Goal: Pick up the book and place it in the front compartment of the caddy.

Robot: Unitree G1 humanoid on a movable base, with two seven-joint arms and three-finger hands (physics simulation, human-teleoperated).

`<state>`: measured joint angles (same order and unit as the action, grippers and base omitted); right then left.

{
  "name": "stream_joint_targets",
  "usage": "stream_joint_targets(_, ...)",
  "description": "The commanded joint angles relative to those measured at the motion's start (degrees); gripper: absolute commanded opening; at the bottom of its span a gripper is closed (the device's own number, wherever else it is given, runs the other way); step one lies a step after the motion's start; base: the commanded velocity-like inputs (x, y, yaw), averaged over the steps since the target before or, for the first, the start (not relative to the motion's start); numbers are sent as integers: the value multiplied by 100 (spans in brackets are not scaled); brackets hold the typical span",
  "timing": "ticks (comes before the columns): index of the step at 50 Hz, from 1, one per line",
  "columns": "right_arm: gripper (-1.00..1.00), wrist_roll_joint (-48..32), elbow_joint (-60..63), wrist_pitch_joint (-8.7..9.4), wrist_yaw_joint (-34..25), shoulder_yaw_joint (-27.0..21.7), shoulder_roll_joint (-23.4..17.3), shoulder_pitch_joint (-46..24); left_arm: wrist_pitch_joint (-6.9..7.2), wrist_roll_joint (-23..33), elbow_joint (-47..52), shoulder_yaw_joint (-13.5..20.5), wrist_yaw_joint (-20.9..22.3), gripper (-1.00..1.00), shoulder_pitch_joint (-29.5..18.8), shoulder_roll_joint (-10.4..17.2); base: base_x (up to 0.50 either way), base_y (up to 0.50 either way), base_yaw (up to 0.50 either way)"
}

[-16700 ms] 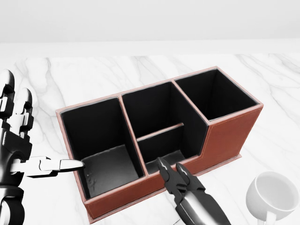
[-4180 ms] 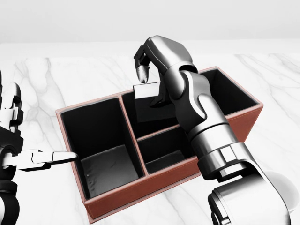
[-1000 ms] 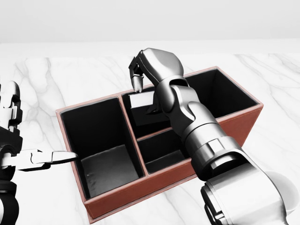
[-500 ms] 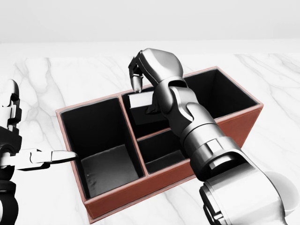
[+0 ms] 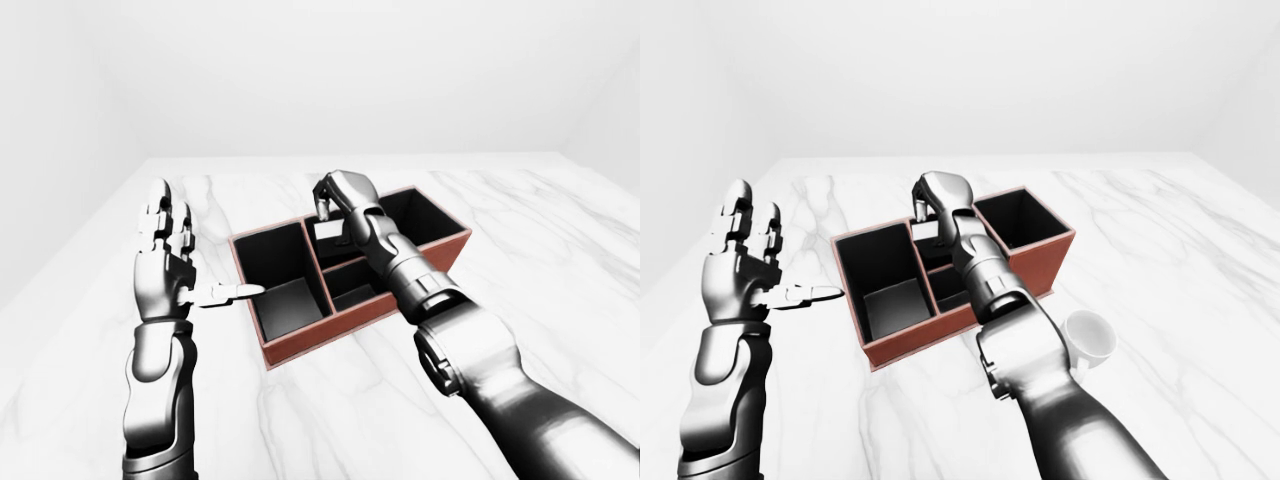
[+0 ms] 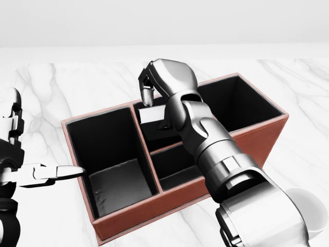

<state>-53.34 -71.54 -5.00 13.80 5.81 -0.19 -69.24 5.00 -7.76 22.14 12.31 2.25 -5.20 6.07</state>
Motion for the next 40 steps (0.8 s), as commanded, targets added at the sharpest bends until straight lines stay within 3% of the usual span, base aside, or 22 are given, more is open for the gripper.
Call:
stream_joint_targets(1,-100,-216,62,0,198,-71,-1,-38,0,15,-13,-21,10,100,23,-11,0,0,0)
stream_joint_targets(40,-100,-224,80,0,511,-89,-9,-23,0,14,-6,-13,1,100,7,-12,0,0,0)
